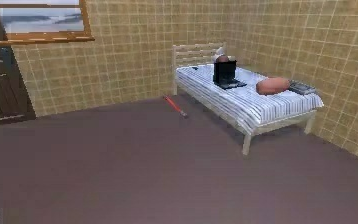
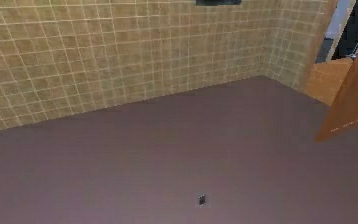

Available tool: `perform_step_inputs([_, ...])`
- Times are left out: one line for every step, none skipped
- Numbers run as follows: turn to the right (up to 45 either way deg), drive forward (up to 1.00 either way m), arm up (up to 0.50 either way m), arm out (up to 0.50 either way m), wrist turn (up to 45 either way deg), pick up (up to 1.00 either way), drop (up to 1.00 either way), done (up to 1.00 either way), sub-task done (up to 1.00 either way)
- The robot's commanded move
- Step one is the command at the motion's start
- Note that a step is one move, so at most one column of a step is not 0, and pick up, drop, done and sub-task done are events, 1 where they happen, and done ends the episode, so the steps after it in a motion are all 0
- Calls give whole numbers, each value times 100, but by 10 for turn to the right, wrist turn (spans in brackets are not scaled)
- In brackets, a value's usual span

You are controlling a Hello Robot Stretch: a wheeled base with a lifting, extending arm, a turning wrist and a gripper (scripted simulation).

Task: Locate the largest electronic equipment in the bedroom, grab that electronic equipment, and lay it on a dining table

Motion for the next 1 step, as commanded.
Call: perform_step_inputs([0,100,0,0,0,0,0,0,0])
